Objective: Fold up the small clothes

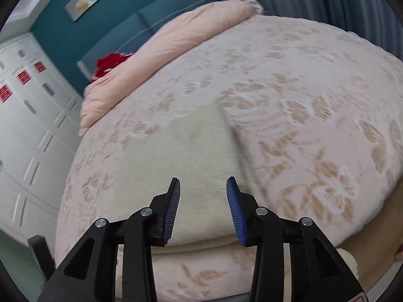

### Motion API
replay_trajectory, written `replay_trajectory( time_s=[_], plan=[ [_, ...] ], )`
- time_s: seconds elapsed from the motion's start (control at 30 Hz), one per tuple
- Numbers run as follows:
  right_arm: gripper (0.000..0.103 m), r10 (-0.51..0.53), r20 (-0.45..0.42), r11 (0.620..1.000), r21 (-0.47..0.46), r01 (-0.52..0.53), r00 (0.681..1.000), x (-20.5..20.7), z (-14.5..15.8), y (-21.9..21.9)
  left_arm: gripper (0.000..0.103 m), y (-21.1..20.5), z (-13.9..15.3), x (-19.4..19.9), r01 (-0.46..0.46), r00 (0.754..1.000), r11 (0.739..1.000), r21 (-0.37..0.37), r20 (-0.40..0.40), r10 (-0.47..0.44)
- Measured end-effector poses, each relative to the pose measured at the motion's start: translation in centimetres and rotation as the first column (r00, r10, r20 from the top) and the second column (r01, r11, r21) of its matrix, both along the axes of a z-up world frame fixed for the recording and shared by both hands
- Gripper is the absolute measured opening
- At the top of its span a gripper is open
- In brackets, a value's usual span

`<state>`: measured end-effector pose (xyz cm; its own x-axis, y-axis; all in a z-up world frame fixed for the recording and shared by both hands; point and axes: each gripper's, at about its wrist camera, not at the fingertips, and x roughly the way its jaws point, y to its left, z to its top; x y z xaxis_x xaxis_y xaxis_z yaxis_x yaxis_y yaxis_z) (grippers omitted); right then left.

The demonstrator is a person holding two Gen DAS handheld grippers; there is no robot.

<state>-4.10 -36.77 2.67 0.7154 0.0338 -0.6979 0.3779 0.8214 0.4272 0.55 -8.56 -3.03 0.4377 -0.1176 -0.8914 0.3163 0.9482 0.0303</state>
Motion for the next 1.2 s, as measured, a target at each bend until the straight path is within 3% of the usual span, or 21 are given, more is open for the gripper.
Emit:
replay_trajectory(
  time_s=[0.1,0.17,0.23,0.27,0.3,0.33,0.47,0.63,0.73,0.8,0.9,1.0,1.07,1.13,1.17,1.2],
  plan=[
    [0.033,0.197,0.055,0.979,-0.053,-0.194,0.979,3.4,2.6,5.0,0.08,1.4,0.6,-0.2,-0.028,1.0,1.0,-0.007,-0.005,0.028],
    [0.027,0.278,0.014,0.959,-0.063,-0.277,0.96,5.8,1.4,8.2,0.08,2.2,1.0,-0.3,-0.052,0.999,0.998,-0.025,-0.012,0.051],
    [0.022,0.343,-0.127,0.937,-0.018,-0.348,0.931,8.2,-3.5,10.8,0.082,3.0,1.6,-0.3,-0.07,0.998,0.997,-0.032,0.003,0.07],
    [0.02,0.378,-0.229,0.924,0.038,-0.38,0.897,9.0,-7.4,11.9,0.082,3.2,1.9,-0.3,-0.074,0.997,0.997,-0.033,0.012,0.074],
    [0.017,0.387,-0.241,0.921,0.07,-0.382,0.89,8.7,-10.0,12.4,0.083,3.4,2.0,-0.3,-0.079,0.997,0.996,-0.034,0.015,0.079],
    [0.017,0.39,-0.182,0.921,0.071,-0.383,0.903,7.9,-10.5,12.7,0.083,3.6,2.2,-0.2,-0.084,0.996,0.996,-0.037,0.013,0.084],
    [0.017,0.35,-0.15,0.936,0.089,-0.34,0.925,6.0,-6.5,11.0,0.084,3.7,2.8,0.2,-0.078,0.997,0.996,-0.054,0.023,0.079],
    [0.025,0.106,-0.055,0.994,0.034,-0.105,0.993,2.1,-2.0,2.6,0.085,1.3,3.6,0.5,-0.029,0.999,0.996,-0.083,0.031,0.031],
    [0.025,0.048,-0.045,0.997,0.06,-0.045,0.998,2.3,-1.0,-1.6,0.086,-1.0,3.9,0.4,0.017,0.999,0.996,-0.093,0.038,-0.014],
    [0.025,0.083,-0.043,0.996,0.04,-0.081,0.996,4.0,-0.4,-2.5,0.086,-2.8,4.0,0.4,0.05,0.998,0.995,-0.087,0.041,-0.046],
    [0.024,0.195,-0.099,0.979,0.078,-0.188,0.976,8.1,-2.5,-2.4,0.086,-5.1,4.6,0.0,0.093,0.994,0.993,-0.077,0.059,-0.089],
    [0.014,0.219,-0.332,0.974,0.022,-0.225,0.917,12.1,-9.8,-1.9,0.088,-6.1,4.9,-0.2,0.113,0.992,0.992,-0.059,0.07,-0.109],
    [0.014,0.204,-0.267,0.977,0.0,-0.212,0.942,12.1,-10.3,-2.2,0.088,-6.5,4.8,-0.2,0.121,0.991,0.992,-0.041,0.067,-0.118],
    [0.018,0.156,-0.242,0.987,0.066,-0.145,0.958,11.4,-8.8,-2.8,0.088,-6.4,4.8,-0.1,0.126,0.99,0.991,-0.033,0.071,-0.124],
    [0.025,0.131,-0.207,0.99,0.087,-0.115,0.97,10.4,-7.8,-3.2,0.089,-6.3,4.6,0.0,0.123,0.99,0.992,-0.029,0.07,-0.121],
    [0.042,0.098,-0.175,0.993,0.083,-0.084,0.98,9.1,-6.8,-3.4,0.09,-6.3,4.3,0.2,0.118,0.991,0.993,-0.027,0.063,-0.116]
  ],
)
